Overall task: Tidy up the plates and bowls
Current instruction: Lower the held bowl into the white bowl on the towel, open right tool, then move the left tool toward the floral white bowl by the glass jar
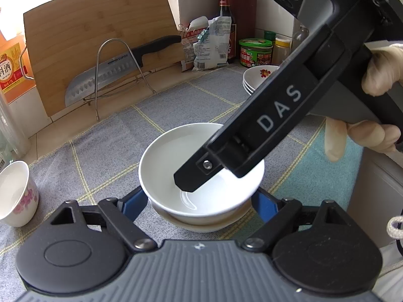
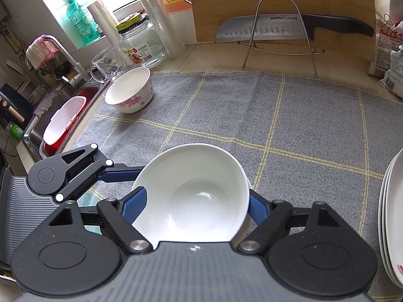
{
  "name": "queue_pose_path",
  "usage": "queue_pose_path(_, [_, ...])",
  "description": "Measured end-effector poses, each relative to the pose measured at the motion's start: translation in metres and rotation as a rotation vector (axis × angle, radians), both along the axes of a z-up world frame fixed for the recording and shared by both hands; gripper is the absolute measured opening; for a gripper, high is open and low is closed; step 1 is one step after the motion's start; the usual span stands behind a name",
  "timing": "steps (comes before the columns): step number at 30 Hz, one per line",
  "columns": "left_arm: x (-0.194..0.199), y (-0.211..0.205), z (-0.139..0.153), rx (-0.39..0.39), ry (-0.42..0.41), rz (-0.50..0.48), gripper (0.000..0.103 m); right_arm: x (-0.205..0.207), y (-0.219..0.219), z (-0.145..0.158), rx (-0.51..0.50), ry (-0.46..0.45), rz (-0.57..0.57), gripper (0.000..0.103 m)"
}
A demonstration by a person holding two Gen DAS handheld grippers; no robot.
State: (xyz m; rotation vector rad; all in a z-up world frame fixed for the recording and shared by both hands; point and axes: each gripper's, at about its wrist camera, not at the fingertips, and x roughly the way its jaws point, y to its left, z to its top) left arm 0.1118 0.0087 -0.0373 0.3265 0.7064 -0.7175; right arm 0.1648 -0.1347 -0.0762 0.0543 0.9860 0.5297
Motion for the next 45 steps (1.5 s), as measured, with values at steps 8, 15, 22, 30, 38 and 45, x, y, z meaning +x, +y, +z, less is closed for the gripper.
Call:
queue_pose_path(8, [0.001, 0.001, -0.001, -0.006, 0.001, 0.000, 0.090, 0.000, 0.001, 0.000, -0.004, -0.003, -0.003, 0.088])
queue_pose_path(15, [0.002, 0.001, -0.001, -0.015, 0.010, 0.004, 0.090, 0.001, 0.000, -0.001, -0.002, -0.005, -0.005, 0.088])
queue_pose_path(22, [0.004, 0.002, -0.002, -0.028, 0.033, 0.009, 0.090, 0.001, 0.000, -0.001, 0.000, -0.008, -0.004, 0.089])
queue_pose_path(30, [0.001, 0.002, -0.001, -0.017, 0.023, 0.010, 0.090, 0.000, 0.001, -0.002, 0.009, -0.010, 0.005, 0.094])
queue_pose_path(38, [-0.004, 0.009, 0.005, -0.023, 0.004, 0.024, 0.096, -0.006, 0.001, -0.003, -0.025, -0.026, 0.001, 0.103])
queue_pose_path(45, [-0.008, 0.008, 0.008, -0.037, 0.001, 0.030, 0.097, -0.015, -0.019, -0.004, -0.021, -0.028, -0.049, 0.103])
